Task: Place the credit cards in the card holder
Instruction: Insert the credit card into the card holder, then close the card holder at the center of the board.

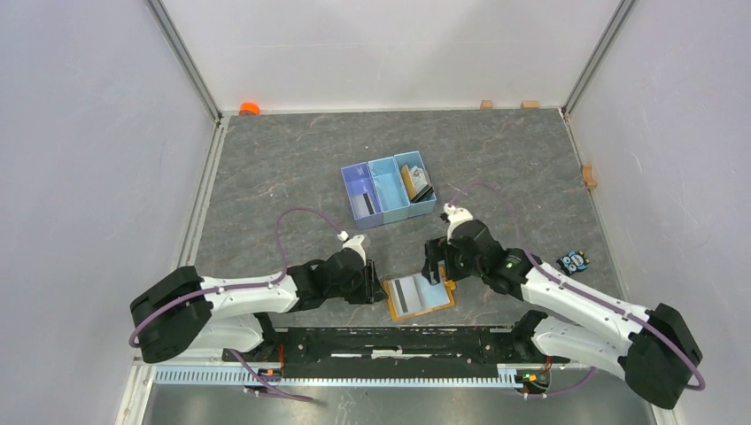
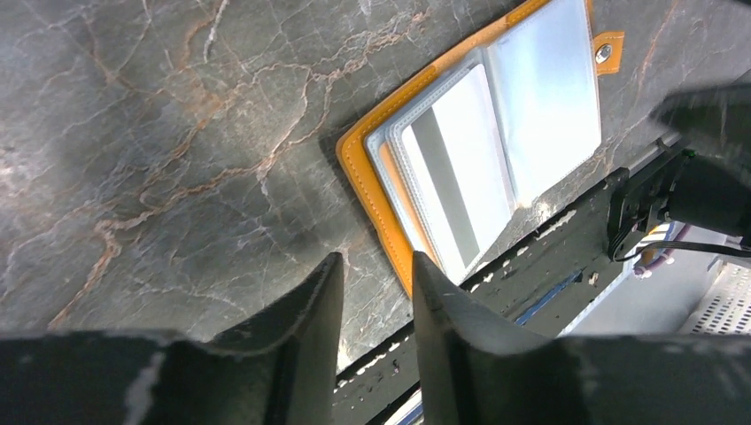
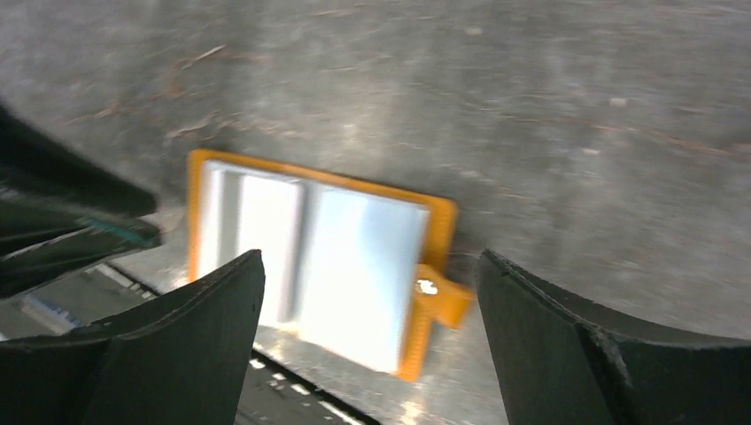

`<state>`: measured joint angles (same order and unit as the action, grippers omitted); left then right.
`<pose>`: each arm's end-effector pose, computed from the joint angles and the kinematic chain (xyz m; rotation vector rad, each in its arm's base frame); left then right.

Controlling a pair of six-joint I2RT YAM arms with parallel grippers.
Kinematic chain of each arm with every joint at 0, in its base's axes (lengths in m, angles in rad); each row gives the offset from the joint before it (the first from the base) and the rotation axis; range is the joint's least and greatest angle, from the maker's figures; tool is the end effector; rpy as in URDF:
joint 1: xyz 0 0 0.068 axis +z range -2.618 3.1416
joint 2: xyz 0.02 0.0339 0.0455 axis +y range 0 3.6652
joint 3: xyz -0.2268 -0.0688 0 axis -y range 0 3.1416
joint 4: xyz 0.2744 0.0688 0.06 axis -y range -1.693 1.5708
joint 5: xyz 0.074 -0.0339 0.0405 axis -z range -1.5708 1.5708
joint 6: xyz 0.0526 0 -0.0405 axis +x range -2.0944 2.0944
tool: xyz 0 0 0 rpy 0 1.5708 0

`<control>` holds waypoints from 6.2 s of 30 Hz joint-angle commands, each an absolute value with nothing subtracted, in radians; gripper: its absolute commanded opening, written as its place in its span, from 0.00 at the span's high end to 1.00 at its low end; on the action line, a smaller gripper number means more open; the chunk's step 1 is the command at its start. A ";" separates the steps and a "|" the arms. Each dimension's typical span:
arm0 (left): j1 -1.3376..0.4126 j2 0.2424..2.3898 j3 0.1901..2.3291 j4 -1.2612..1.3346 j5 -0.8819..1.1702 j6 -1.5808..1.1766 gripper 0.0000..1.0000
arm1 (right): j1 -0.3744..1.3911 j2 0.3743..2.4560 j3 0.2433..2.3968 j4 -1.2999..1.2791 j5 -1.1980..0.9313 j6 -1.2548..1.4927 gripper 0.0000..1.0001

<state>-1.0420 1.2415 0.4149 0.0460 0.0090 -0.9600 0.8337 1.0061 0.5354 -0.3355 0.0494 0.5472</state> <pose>0.1341 -0.2304 0.0778 0.1103 2.5719 -0.9102 0.1753 0.1893 0.1428 -0.3269 2.4378 0.5830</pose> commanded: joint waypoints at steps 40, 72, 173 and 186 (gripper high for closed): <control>-0.892 1.131 0.474 -0.105 0.125 -0.842 0.55 | 0.557 0.923 0.638 -0.527 -0.136 0.331 1.00; -0.841 1.210 0.507 0.077 0.208 -0.904 0.44 | 0.892 0.992 0.618 -0.291 -0.152 0.463 0.23; -0.605 0.955 0.709 -0.496 0.203 -0.600 0.35 | 1.159 1.088 0.482 0.044 0.625 -0.178 1.00; -0.628 1.006 0.673 -0.345 0.366 -0.536 0.36 | 1.636 1.228 0.575 -0.287 0.791 0.293 0.30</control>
